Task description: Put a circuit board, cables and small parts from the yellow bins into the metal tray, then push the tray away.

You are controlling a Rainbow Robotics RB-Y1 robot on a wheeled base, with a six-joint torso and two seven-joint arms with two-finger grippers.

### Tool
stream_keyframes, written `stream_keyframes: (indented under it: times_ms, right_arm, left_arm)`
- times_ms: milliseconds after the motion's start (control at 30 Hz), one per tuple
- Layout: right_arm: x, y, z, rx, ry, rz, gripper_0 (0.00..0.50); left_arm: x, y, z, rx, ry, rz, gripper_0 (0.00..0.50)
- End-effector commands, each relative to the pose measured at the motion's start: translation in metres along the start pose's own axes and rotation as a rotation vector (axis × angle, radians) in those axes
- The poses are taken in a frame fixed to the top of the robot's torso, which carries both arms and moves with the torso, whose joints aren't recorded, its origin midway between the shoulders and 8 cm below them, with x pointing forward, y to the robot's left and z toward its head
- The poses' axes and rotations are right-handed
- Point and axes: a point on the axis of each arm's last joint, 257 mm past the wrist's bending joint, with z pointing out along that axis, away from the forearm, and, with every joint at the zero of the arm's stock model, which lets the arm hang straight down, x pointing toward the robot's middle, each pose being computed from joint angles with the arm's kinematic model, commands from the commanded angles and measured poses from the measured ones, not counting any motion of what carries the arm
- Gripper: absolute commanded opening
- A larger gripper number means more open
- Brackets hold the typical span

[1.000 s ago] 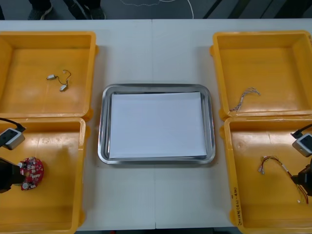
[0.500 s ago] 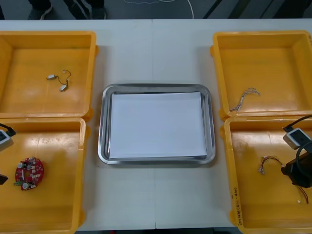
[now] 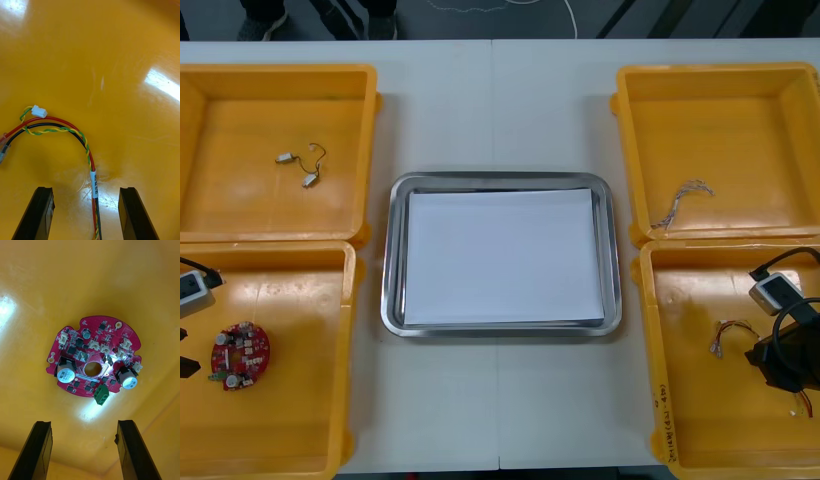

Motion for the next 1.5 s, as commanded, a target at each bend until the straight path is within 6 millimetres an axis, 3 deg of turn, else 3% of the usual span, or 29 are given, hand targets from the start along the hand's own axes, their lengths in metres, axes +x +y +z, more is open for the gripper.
stream_keyframes:
  times_ms: [33,800,833,900,933,967,1000,1033,1500]
  right_arm:
    - [-0.01,0.002,0.003,0.004,-0.016,-0.022,0.5]
    - [-0.011,-0.004,0.018,0.012,-0.022,-0.035,0.492]
    - [-0.011,-0.004,0.018,0.01,-0.023,-0.035,0.432]
    - [-0.01,-0.003,0.018,0.008,-0.02,-0.036,0.239]
    - [-0.01,-0.003,0.018,0.007,-0.02,-0.035,0.189]
    - [-0.01,-0.003,0.019,0.007,-0.02,-0.033,0.083]
    - [-0.009,-0.003,0.019,0.006,-0.019,-0.031,0.018]
    - [-0.01,-0.003,0.019,0.006,-0.02,-0.031,0.0]
    - [-0.016,0.001,0.013,-0.019,-0.029,-0.018,0.0]
  left_arm:
    - [0.002,0.009,-0.012,-0.014,0.017,0.12,0.5]
    - [0.019,0.002,0.015,-0.038,0.025,0.105,0.5]
    - [0.021,0.001,0.016,-0.039,0.027,0.104,0.5]
    - [0.023,0.0,0.019,-0.045,0.024,0.102,0.5]
    - [0.023,0.001,0.019,-0.048,0.025,0.102,0.5]
    - [0.024,0.0,0.021,-0.049,0.024,0.1,0.5]
    - [0.025,-0.001,0.023,-0.049,0.024,0.1,0.5]
    - [0.026,-0.002,0.023,-0.05,0.026,0.1,0.5]
    - [0.032,-0.008,0.036,-0.054,0.033,0.103,0.5]
